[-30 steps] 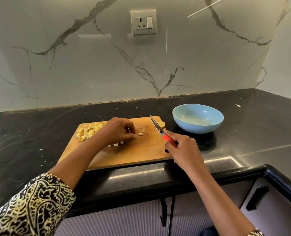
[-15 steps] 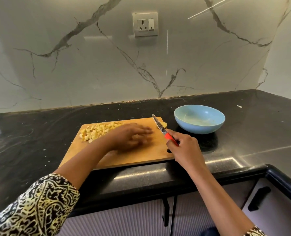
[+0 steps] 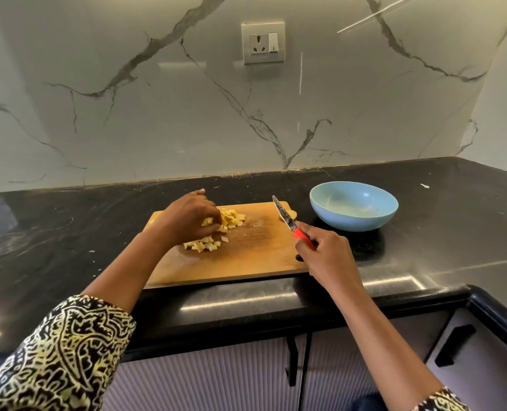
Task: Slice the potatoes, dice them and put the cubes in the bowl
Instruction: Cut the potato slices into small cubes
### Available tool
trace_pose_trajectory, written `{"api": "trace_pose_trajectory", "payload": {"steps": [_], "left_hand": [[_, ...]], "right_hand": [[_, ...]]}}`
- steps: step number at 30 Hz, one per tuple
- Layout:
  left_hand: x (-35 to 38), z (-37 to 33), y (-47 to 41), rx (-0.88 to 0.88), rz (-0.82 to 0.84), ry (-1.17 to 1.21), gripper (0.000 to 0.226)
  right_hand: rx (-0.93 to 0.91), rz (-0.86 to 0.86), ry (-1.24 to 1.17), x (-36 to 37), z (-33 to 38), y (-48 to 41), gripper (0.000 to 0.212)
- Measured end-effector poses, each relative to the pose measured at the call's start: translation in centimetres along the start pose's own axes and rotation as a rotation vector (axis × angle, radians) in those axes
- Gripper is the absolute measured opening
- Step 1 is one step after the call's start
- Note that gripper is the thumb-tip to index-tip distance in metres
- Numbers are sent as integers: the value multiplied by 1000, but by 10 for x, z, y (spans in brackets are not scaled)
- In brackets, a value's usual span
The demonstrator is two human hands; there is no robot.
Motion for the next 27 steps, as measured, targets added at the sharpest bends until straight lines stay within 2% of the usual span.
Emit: {"api": "trace_pose_trajectory", "payload": {"steps": [3,6,9,11,15,17,25,27], "left_hand": [[-12,20,9,-211,-89,161,6],[-18,33,22,-400,-138,357,17],[-24,42,32,-526,-227,488,27],[-28,43,34,-572,-296,553,25],[-38,43,36,-596,-451,588,18],[-40,45,36,-601,-467,580,18],[-30,18,5,-482,-311,377,21],[-15,0,-21,-382,-158,321,28]], "right_hand": [[-8,-3,9,0,1,0,35],[-17,-3,16,0,1,-1,34],[-6,1,7,0,2,-2,34],[-7,-3,-4,-1,3,-3,34],[-24,-9,15,-1,8,-6,34],[-17,-15,13,-2,8,-8,34],[-20,-63,57,-20,-5,-32,36],[-7,-66,63,-25,-10,-37,34]]}}
Point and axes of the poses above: each hand's wrist, its own y-axis away from the middle knuckle, its own x-axis out of the palm, z = x × y, the point moved 7 cm from there along -y, towards the middle knuckle, and after that the axes turned 9 degrees about -z, right-handed, at the moved point
